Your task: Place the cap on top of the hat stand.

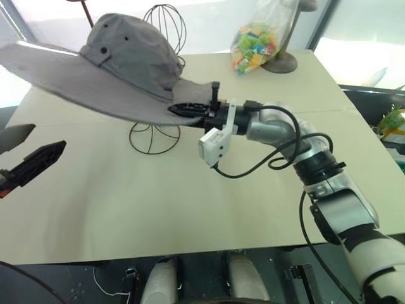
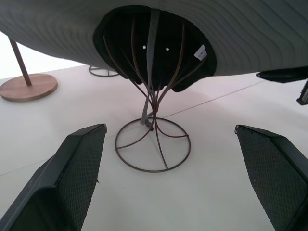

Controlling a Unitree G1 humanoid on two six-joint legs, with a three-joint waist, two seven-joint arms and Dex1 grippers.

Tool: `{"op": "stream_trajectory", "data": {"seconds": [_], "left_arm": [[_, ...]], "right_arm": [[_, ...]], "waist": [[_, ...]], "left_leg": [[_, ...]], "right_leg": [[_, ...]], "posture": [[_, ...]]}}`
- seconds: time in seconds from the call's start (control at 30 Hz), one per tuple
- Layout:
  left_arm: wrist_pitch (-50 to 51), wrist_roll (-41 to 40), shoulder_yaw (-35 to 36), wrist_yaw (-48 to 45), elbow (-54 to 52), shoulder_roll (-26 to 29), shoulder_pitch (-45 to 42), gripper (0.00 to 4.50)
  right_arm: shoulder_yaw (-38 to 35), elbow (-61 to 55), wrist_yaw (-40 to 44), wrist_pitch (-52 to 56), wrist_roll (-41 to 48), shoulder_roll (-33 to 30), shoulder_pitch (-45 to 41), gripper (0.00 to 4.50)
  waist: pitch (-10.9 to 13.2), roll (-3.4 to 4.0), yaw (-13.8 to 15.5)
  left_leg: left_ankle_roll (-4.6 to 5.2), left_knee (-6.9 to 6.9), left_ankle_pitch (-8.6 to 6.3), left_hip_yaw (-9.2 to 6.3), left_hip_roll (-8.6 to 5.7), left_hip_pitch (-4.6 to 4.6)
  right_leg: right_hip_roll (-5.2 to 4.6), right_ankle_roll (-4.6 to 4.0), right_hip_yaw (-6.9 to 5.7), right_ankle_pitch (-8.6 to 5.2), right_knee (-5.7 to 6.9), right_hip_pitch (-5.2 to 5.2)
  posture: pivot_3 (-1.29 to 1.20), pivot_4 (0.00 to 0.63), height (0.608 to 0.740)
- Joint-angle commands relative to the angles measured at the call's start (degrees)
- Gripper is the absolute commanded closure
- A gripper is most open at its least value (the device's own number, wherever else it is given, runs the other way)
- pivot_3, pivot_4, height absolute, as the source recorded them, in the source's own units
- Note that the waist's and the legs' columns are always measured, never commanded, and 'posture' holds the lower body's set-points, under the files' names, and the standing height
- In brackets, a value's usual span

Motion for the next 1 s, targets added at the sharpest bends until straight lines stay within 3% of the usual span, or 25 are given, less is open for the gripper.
{"op": "stream_trajectory", "data": {"seconds": [0.03, 0.3, 0.43, 0.7, 1.0], "left_arm": [[-1.15, -0.15, 1.72, -0.07, -0.58, 0.12, -0.07, 0.00], [0.24, -2.09, 8.52, -1.81, -0.09, -0.02, 3.92, 0.00], [0.80, -3.92, 11.55, -1.38, -0.05, -0.14, 5.48, 0.00], [0.38, -5.50, 12.32, 0.19, -1.39, -0.67, 7.28, 0.00], [-0.59, -5.55, 9.94, 1.34, -1.41, -0.33, 5.90, 0.00]], "right_arm": [[-1.22, -1.16, -3.17, -1.62, -2.33, -0.79, -2.16, 4.42], [0.25, 2.12, -10.48, -1.32, -12.14, -1.56, -3.20, 4.42], [2.59, 4.79, -18.38, -0.63, -20.43, -1.86, -3.93, 4.42], [5.99, 11.35, -23.25, -1.58, -22.11, -0.51, -4.75, 4.42], [4.47, 7.36, -21.46, -2.84, -19.23, -3.11, -6.72, 4.42]], "waist": [[0.00, 0.00, -0.03], [0.01, -0.01, -0.10], [0.00, -0.02, 0.02], [0.00, -0.04, -0.06], [0.00, -0.04, -0.01]], "left_leg": [[0.00, 0.00, 0.00, 0.00, 0.00, 0.00], [-0.02, -0.01, 0.01, 0.02, 0.02, 0.00], [-0.03, 0.00, 0.02, 0.02, 0.00, 0.00], [-0.04, 0.01, 0.03, 0.02, -0.01, 0.00], [-0.04, 0.01, 0.03, 0.02, -0.02, 0.00]], "right_leg": [[0.00, 0.00, 0.00, 0.00, 0.00, 0.00], [0.03, -0.01, 0.03, 0.00, 0.00, -0.04], [0.02, -0.02, 0.03, -0.01, 0.00, -0.02], [0.02, -0.03, 0.02, -0.02, 0.00, 0.00], [0.04, -0.02, 0.02, -0.01, 0.00, 0.01]], "posture": [[0.00, 0.150, 0.739], [0.00, 0.150, 0.739], [0.00, 0.150, 0.739], [0.00, 0.150, 0.739], [0.00, 0.150, 0.739]]}}
